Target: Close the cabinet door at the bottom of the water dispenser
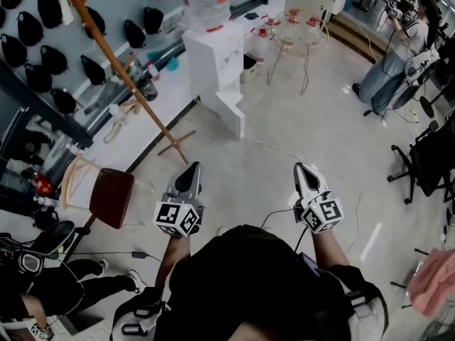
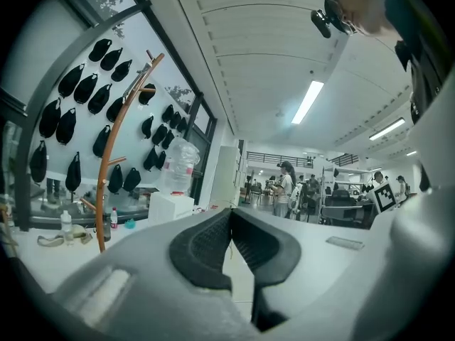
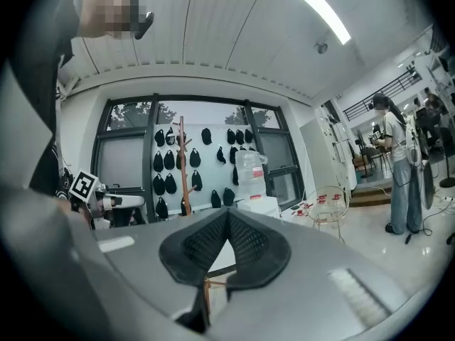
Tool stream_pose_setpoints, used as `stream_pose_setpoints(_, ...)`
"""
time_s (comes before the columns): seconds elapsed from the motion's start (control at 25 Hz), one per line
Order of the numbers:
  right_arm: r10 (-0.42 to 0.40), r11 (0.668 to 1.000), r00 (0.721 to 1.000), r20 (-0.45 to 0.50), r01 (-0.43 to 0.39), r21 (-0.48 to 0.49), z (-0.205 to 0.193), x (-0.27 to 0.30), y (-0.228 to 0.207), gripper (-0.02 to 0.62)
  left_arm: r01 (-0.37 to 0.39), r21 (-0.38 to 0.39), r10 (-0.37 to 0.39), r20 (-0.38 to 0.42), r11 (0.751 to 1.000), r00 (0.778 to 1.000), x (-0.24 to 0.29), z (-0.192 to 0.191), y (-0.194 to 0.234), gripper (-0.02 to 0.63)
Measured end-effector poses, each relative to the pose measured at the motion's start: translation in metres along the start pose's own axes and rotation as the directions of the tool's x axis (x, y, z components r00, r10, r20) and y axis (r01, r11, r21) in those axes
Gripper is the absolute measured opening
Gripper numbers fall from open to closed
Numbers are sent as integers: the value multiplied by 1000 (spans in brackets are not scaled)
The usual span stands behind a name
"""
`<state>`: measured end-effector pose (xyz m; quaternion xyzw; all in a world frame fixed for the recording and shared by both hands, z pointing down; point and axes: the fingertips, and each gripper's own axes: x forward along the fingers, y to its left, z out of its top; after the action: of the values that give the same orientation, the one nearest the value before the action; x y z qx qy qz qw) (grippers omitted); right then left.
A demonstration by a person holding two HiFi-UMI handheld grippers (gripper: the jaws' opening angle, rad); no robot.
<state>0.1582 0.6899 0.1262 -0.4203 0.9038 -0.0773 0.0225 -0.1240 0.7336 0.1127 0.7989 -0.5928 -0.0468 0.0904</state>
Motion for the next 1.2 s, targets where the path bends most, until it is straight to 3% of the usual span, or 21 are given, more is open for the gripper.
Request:
stream_pose_setpoints(0.16,27,1000,999,44,-27,-12,9,-1,7,29,8,0,-8,-8,1000,1000,4,-2,-5,6)
stream_pose_setpoints(0.24,57,998,996,61,-56,-25,15,-3,12,131,11,-12,-11,-5,1000,1000,8,0,-11,42)
stream_pose_setpoints(0.28,67,997,995,70,-65,-31,18,-4,14,179,13,-15,-13,0,1000,1000,11,1,-14,74)
stream_pose_setpoints(0.44,55,998,994,99,-53,-25,26,-14,5,342,13,9,-13,14,1000,1000,24,-2,-30,315)
stream_pose_setpoints(0.48,51,999,993,104,-50,-14,27,-17,1,357,8,15,-8,14,1000,1000,26,-3,-34,362)
stream_pose_setpoints(0.6,49,999,993,105,-49,-1,28,-30,-15,357,-17,7,17,11,1000,1000,31,-9,-47,415)
stream_pose_setpoints(0.76,36,999,994,103,-33,-33,28,-50,-39,363,-41,-1,41,3,999,999,38,-16,-68,431)
stream_pose_setpoints(0.88,44,998,995,90,-40,-51,25,-59,-54,412,-58,11,58,-5,998,998,45,-22,-83,437)
stream_pose_setpoints(1.2,73,997,995,74,-72,-10,14,-60,-80,442,-85,22,86,-30,996,996,53,-31,-110,453)
